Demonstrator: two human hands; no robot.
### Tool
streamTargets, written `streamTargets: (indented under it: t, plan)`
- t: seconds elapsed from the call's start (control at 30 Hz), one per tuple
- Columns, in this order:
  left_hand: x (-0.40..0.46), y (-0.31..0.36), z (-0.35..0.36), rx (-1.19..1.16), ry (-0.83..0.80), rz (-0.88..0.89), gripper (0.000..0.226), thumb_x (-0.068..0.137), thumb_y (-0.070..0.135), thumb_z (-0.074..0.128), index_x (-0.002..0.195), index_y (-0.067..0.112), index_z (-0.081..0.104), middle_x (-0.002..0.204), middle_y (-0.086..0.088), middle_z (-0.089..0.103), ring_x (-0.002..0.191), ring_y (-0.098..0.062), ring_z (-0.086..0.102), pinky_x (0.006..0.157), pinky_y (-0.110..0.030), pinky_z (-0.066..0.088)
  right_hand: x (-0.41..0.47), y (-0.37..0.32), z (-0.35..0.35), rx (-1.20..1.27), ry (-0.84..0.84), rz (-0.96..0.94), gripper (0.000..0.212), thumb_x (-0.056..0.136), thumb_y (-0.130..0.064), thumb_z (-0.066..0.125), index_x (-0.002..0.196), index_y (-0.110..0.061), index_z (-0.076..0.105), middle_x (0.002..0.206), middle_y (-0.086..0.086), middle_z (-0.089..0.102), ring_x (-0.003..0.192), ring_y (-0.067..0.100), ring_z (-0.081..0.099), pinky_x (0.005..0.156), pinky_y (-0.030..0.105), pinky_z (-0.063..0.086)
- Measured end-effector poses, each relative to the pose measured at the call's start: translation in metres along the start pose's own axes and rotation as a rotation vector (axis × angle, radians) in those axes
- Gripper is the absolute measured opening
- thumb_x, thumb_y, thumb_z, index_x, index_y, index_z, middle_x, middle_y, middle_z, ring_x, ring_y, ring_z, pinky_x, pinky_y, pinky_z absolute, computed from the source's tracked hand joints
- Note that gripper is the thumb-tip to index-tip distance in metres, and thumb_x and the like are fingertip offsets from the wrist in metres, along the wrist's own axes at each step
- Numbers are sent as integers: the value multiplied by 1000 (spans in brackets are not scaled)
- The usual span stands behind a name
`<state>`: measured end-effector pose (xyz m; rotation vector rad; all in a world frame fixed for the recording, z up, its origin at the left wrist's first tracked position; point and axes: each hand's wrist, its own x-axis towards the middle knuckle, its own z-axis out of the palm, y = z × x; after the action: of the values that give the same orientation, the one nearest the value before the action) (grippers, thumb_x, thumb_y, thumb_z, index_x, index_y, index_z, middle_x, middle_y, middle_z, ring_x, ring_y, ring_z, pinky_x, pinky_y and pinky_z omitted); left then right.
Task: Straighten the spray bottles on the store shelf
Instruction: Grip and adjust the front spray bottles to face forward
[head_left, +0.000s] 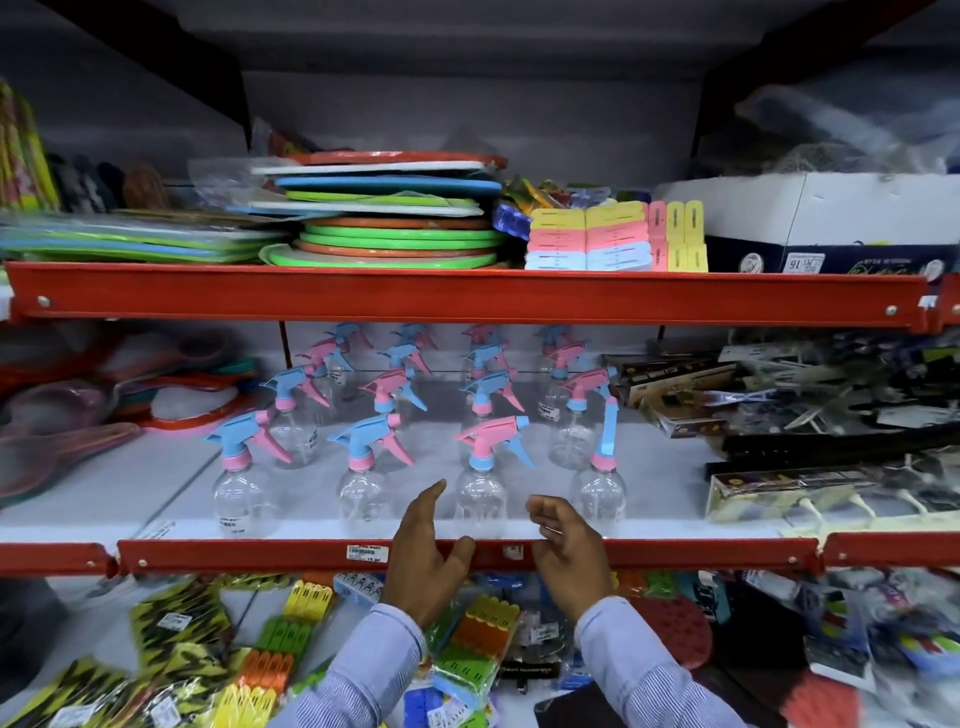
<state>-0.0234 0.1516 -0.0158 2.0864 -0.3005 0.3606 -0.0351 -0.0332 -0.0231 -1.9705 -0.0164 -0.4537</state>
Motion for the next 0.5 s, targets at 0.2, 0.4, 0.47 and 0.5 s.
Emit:
streamTargets:
  t: [0.2,0.4,0.47,0.5]
  plan:
    - [-14,25,25,-25,29,170,42,72,17,59,111,32,55,113,9,55,108,-4,52,93,-14,41,-19,18,-44,21,380,-12,41,73,15,52,85,-21,67,83,-2,73,77,9,68,70,16,55]
    - [-9,60,75,-83,-131,96,48,75,17,63,120,28,51,119,6,58,109,-10,56,93,-24,48,4,40,-85,-5,300,97,42,76,7,54,107,-21,58,110,7,66,95,23,64,77,21,50]
    - [-4,70,88,-89,-132,67,48,75,20,64,120,26,49,121,4,58,111,-12,56,97,-29,49,18,45,-94,-65,115,150,54,81,2,55,130,-16,45,132,9,54,116,26,55,96,33,45]
    - [-3,76,94,-84,-132,53,48,74,23,63,120,26,49,122,4,58,111,-12,56,97,-31,49,24,46,-98,-93,28,151,61,82,1,55,138,-15,36,140,9,47,126,26,49,104,37,41]
